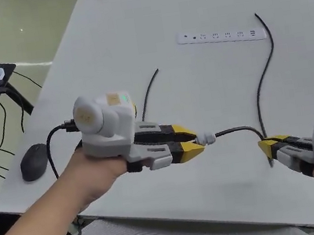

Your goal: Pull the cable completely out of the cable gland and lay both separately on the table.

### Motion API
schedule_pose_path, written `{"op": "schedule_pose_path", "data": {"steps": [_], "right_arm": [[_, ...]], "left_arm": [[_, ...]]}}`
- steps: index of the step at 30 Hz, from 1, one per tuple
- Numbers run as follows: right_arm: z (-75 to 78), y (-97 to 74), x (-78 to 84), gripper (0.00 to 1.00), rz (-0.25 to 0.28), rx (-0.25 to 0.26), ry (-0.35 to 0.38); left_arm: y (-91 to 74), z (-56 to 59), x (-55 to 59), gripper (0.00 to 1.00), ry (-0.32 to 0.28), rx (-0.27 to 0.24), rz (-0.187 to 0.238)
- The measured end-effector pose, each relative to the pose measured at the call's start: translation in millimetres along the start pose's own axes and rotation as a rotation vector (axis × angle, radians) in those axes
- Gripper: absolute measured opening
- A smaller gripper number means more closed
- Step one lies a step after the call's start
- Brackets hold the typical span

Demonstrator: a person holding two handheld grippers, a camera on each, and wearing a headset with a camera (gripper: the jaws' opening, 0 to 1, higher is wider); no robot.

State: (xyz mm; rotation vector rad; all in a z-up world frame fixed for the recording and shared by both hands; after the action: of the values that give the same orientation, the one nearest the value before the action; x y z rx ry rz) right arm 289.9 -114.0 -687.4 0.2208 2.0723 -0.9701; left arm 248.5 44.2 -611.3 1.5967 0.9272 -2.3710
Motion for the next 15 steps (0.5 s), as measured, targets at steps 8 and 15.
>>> {"op": "schedule_pose_path", "data": {"steps": [8,15], "right_arm": [[-7.6,-5.0,-1.9,0.01,0.011,-0.012,-0.085],[-22.4,-15.0,-12.2,0.12,0.018,-0.04,-0.185]], "left_arm": [[-2.8,-2.7,0.8,0.14,-0.005,-0.007,-0.004],[-4.3,-4.3,0.7,0.14,-0.021,-0.013,-0.004]]}}
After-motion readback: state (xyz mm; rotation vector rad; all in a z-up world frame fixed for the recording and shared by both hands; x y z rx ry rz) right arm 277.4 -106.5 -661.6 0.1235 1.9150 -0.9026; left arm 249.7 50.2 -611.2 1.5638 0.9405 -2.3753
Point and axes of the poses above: the centre of the closed fingertips' face, and the gripper's own axes: y roughly forward along the fingers, z roughly to its right, x roughly out of its underside, the point moved 3 cm from there along -y, roughly backward along the fingers, and after that the axes turned 9 degrees about -x, right-handed, at the moved point
